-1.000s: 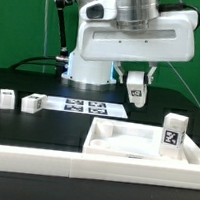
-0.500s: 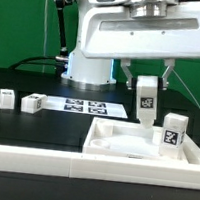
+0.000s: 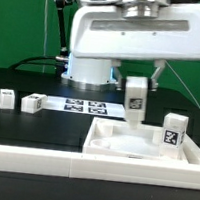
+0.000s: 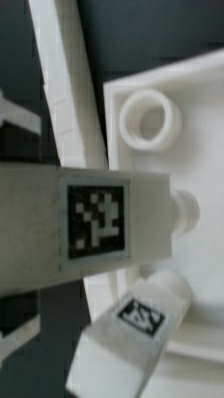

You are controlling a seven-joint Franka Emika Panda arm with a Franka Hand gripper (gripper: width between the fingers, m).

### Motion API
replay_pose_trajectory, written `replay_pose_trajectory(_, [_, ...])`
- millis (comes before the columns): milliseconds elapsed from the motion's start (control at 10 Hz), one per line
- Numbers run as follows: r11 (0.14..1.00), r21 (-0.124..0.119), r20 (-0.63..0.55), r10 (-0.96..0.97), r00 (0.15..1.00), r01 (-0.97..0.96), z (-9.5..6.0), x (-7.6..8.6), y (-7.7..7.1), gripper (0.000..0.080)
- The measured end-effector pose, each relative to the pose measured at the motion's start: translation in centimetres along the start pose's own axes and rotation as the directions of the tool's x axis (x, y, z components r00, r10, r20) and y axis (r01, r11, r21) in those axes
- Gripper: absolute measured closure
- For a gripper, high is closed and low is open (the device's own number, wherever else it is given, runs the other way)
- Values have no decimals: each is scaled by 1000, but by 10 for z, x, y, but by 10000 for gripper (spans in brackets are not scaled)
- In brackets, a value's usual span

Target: Assemble square table

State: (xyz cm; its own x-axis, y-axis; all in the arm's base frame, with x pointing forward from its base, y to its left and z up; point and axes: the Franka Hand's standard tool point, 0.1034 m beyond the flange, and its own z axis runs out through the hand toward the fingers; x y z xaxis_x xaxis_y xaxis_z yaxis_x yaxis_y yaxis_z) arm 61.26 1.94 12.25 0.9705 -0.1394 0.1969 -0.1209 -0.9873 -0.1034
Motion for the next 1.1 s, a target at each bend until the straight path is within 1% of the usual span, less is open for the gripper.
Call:
replay_pose_trajectory(200, [997, -23, -8, -70, 998, 70, 0, 8, 21, 509])
replay_pose_trajectory(300, [996, -31, -25, -82, 996, 81, -1, 11, 23, 509])
replay_pose_trajectory(600, [996, -36, -42, -80, 996, 79, 0, 11, 24, 509])
replay_pose_trajectory(700, [995, -45, -69, -96, 993, 93, -1, 14, 27, 509])
replay_pose_trajectory(800, [991, -81, -156, -123, 980, 111, -2, 17, 35, 509])
replay_pose_trajectory(900, [987, -113, -222, -136, 966, 113, 0, 9, 41, 509])
replay_pose_trajectory(1000, [986, -121, -234, -138, 962, 112, 2, 4, 44, 509])
replay_pose_trajectory(1100, [987, -119, -230, -136, 964, 111, 3, 3, 43, 509])
